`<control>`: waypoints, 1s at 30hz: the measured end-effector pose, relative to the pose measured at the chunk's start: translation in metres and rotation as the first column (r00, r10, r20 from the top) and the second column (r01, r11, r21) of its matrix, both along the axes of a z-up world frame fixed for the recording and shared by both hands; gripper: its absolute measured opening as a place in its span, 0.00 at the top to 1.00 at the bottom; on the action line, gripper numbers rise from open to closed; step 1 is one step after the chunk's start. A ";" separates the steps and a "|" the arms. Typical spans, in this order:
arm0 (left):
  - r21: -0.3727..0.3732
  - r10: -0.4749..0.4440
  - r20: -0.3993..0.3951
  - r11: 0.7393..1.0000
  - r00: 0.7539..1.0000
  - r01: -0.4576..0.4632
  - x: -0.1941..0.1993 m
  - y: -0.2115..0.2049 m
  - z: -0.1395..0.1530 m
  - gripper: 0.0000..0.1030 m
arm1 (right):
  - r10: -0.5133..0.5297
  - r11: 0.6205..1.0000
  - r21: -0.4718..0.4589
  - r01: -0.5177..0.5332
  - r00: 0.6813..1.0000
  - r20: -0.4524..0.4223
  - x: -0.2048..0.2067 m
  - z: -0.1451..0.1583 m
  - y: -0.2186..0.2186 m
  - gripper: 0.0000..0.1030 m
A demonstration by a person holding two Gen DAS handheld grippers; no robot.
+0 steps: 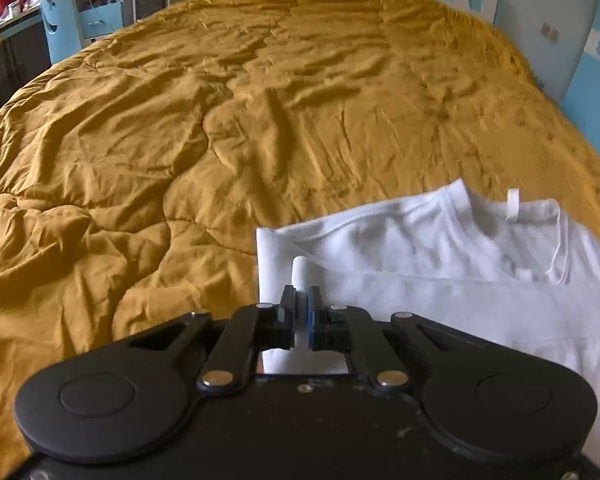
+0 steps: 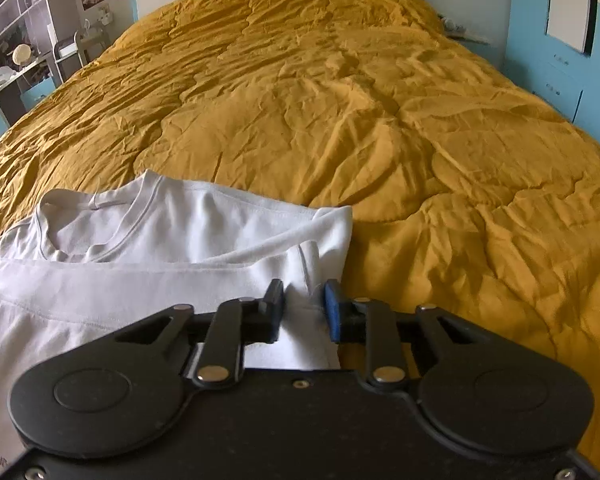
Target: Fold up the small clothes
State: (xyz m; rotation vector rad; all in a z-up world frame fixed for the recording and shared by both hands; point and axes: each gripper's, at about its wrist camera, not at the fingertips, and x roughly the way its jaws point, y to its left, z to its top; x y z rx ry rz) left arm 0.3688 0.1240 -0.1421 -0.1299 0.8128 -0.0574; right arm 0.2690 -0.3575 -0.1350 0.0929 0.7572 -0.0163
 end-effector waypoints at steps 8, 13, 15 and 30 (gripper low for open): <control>-0.008 0.073 0.086 0.997 0.994 -0.072 -0.012 0.011 0.010 1.00 | 0.004 1.000 -0.018 -0.002 0.996 0.092 0.001 0.014 0.006 0.86; 0.110 0.120 -0.030 0.987 0.992 -0.116 0.007 0.018 -0.027 1.00 | -0.059 0.998 -0.014 0.059 0.998 0.001 0.019 -0.016 -0.003 0.86; 0.063 0.169 -0.004 0.984 0.986 -0.168 -0.002 0.030 -0.021 0.98 | -0.069 0.997 0.016 0.069 0.998 -0.009 0.019 -0.017 -0.008 0.86; -0.271 -0.179 -0.060 0.950 0.982 0.157 -0.154 -0.052 0.026 0.89 | 0.334 0.930 0.148 -0.336 0.942 0.040 -0.118 0.029 0.120 0.67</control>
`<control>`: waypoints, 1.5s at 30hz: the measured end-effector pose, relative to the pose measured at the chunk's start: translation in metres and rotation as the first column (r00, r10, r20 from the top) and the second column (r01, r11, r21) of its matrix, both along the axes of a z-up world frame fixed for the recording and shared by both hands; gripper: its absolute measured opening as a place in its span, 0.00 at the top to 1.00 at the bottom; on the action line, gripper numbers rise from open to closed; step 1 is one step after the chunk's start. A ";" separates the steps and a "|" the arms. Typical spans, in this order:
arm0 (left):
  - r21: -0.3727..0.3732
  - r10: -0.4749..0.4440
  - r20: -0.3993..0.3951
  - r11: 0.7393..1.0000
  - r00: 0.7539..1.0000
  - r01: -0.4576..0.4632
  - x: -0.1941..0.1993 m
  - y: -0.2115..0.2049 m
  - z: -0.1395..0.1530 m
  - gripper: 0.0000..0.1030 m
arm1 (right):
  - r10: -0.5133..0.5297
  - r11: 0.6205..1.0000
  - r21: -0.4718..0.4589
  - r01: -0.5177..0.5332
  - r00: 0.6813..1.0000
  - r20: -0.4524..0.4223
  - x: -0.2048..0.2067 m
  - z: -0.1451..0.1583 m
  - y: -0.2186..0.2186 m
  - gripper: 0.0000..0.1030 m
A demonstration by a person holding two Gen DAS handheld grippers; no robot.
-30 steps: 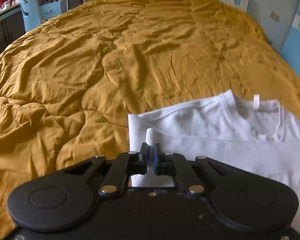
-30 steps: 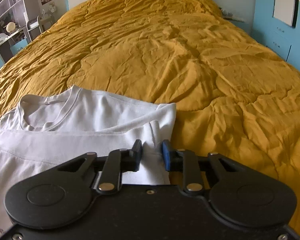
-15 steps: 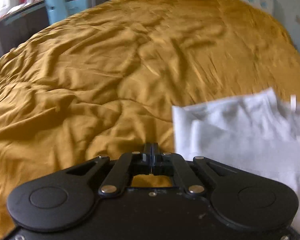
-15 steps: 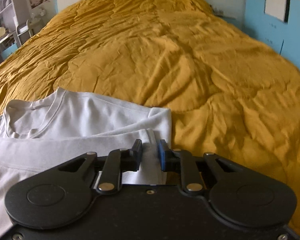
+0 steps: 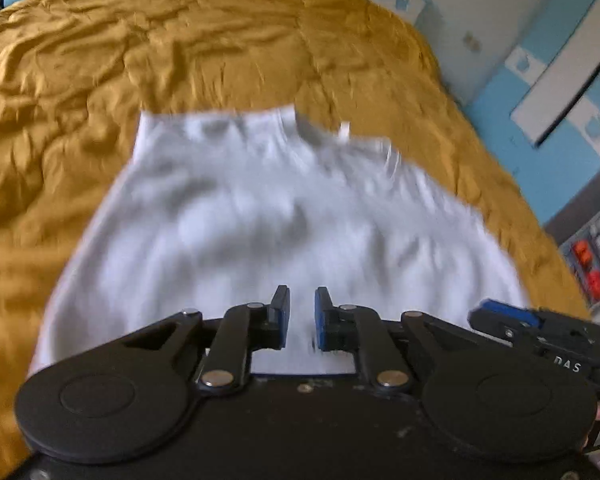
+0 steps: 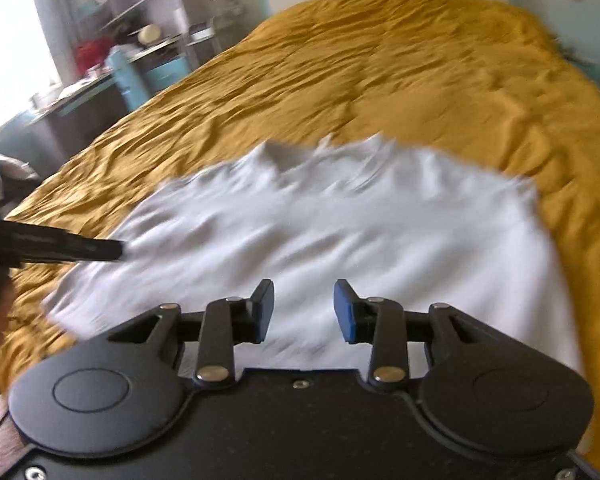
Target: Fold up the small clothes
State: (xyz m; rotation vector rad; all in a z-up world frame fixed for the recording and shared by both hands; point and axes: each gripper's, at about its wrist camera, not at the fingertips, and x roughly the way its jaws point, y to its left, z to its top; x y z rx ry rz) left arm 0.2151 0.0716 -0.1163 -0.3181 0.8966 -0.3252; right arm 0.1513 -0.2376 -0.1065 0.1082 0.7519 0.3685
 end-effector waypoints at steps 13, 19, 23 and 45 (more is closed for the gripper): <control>0.187 0.136 -0.003 0.973 0.991 -0.133 -0.039 0.084 -0.020 0.85 | -0.373 0.924 -0.106 0.367 0.927 -0.033 -0.061 -0.022 -0.110 0.69; 0.179 0.147 -0.012 0.974 0.989 -0.142 -0.036 0.093 -0.026 0.86 | -0.404 0.914 0.003 0.406 0.911 -0.082 -0.073 -0.038 -0.135 0.80; 0.162 0.155 0.058 0.973 0.986 -0.163 -0.045 0.079 0.002 0.73 | -0.425 0.904 -0.060 0.423 0.905 -0.022 -0.073 -0.019 -0.112 0.78; 0.115 0.126 0.018 0.985 0.992 -0.128 -0.049 0.074 -0.029 0.67 | -0.494 0.849 -0.187 0.494 0.868 0.049 -0.068 0.016 -0.056 0.67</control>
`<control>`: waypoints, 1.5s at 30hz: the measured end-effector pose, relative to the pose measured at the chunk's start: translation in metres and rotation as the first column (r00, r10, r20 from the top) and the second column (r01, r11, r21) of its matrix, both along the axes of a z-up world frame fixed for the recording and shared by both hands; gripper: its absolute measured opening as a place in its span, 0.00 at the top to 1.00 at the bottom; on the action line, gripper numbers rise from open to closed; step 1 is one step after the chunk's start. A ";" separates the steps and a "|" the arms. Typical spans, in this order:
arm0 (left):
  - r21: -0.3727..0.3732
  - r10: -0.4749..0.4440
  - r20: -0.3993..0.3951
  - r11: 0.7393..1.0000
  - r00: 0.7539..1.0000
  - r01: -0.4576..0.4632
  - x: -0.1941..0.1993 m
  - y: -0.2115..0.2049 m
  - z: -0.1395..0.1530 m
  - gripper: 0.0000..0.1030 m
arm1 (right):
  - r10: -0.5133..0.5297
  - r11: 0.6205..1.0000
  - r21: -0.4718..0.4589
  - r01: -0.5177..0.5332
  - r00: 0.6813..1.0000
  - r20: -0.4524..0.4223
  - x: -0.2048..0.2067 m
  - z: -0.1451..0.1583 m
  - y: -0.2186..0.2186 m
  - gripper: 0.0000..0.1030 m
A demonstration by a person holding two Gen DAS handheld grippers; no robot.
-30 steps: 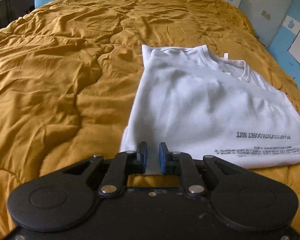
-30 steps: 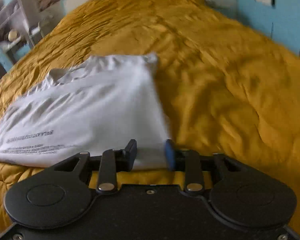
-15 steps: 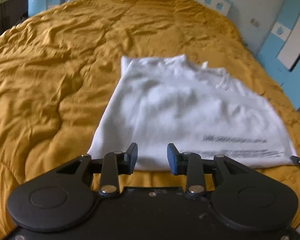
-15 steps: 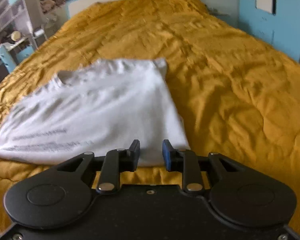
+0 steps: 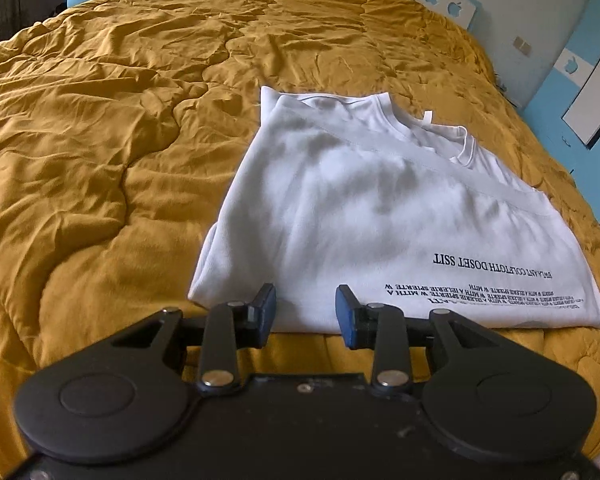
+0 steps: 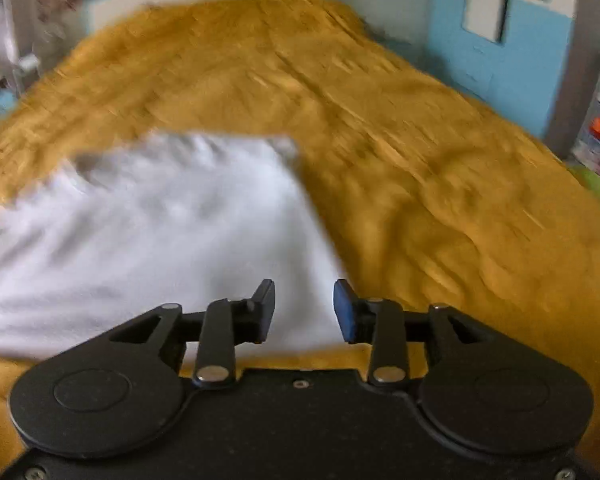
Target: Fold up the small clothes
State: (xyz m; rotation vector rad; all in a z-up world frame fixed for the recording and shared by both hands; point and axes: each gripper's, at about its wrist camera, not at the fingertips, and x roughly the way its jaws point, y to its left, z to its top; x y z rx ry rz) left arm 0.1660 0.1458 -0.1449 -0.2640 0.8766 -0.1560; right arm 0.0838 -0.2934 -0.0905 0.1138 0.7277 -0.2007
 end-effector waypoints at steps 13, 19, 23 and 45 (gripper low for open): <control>-0.036 0.020 0.006 0.999 1.000 -0.020 -0.005 0.004 0.000 0.66 | 0.172 0.985 -0.023 -0.173 0.985 -0.025 0.045 -0.039 0.149 0.68; -0.083 0.050 -0.005 0.995 0.999 -0.050 -0.013 0.010 0.013 0.65 | 0.187 0.982 -0.020 -0.188 0.981 -0.054 0.024 -0.042 0.152 0.68; -0.089 0.081 0.000 0.993 0.997 -0.080 -0.038 0.015 0.026 0.62 | 0.204 0.978 -0.027 -0.205 0.977 -0.061 0.015 -0.046 0.154 0.69; -0.455 0.341 -0.052 0.828 0.939 -0.326 -0.045 0.039 -0.011 0.60 | 0.226 0.973 -0.040 -0.228 0.972 -0.065 0.009 -0.050 0.156 0.69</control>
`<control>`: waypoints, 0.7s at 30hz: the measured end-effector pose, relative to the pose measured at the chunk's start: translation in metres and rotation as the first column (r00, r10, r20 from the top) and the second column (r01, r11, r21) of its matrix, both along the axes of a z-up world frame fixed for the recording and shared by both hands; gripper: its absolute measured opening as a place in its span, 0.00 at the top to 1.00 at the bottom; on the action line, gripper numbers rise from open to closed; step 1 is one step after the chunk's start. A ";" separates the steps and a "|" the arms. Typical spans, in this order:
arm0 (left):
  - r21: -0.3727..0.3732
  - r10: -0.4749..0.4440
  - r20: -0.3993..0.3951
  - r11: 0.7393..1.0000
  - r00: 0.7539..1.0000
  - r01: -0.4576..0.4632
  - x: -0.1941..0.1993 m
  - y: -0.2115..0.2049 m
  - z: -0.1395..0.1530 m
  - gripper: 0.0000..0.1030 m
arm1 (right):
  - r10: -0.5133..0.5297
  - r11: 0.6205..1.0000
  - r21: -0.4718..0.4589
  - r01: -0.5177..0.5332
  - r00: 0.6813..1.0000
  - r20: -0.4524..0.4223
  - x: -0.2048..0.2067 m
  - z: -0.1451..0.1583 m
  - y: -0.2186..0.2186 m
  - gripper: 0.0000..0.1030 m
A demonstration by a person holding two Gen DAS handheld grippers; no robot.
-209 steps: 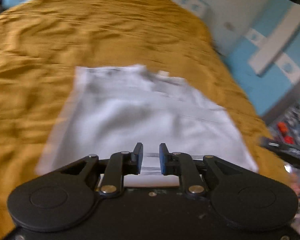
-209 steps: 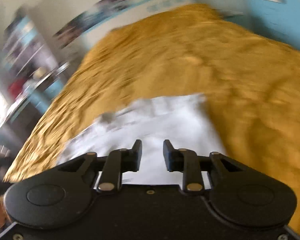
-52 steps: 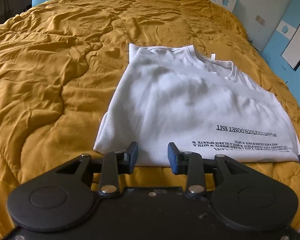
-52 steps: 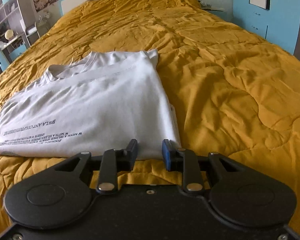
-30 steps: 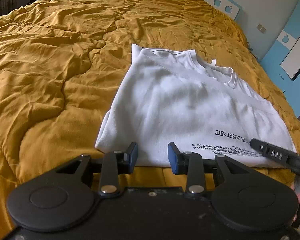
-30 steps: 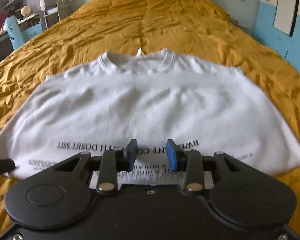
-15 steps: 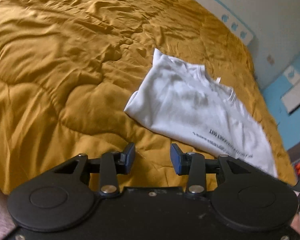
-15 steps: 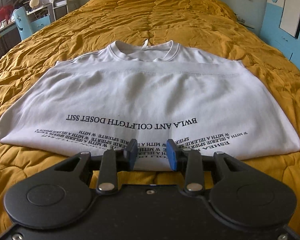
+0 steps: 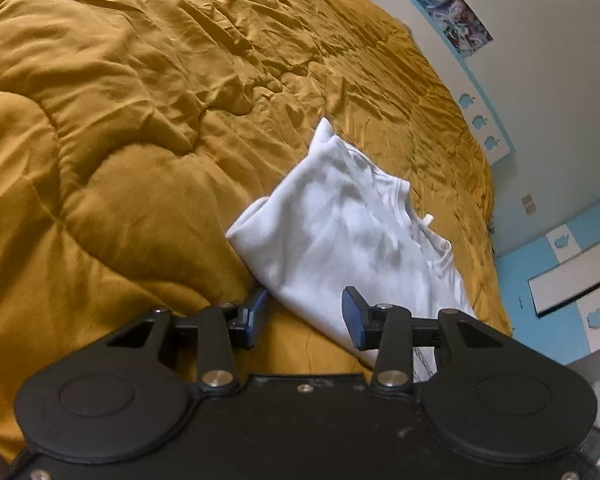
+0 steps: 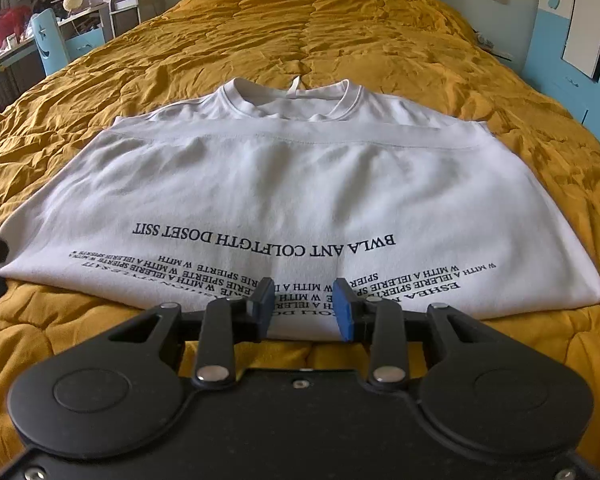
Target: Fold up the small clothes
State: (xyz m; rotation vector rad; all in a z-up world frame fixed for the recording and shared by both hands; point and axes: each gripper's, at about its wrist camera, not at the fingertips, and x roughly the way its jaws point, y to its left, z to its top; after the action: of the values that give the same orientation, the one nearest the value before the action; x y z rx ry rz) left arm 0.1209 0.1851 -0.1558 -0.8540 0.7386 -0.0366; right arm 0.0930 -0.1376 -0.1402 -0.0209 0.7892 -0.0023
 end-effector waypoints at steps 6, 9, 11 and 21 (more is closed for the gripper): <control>-0.067 0.082 0.020 0.995 0.996 -0.080 0.015 0.006 -0.009 0.60 | 0.001 1.000 -0.009 -0.001 1.000 -0.003 0.000 -0.001 0.002 0.68; -0.089 0.092 0.031 0.992 0.995 -0.089 0.034 0.006 -0.011 0.61 | 0.001 1.000 -0.012 -0.001 1.000 -0.003 0.001 -0.001 0.002 0.68; -0.092 0.093 0.020 0.992 0.995 -0.091 0.046 0.005 -0.013 0.62 | 0.002 1.000 -0.014 -0.002 1.000 -0.003 0.001 -0.002 0.003 0.68; -0.005 0.063 0.009 0.998 0.998 -0.063 0.043 -0.007 -0.011 0.95 | 0.003 1.000 -0.017 -0.003 1.000 -0.004 0.000 -0.002 0.004 0.68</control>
State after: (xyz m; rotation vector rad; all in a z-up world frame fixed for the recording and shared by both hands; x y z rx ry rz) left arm 0.1642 0.1776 -0.1668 -0.8802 0.7029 0.0143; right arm 0.0933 -0.1340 -0.1420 -0.0383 0.7928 -0.0066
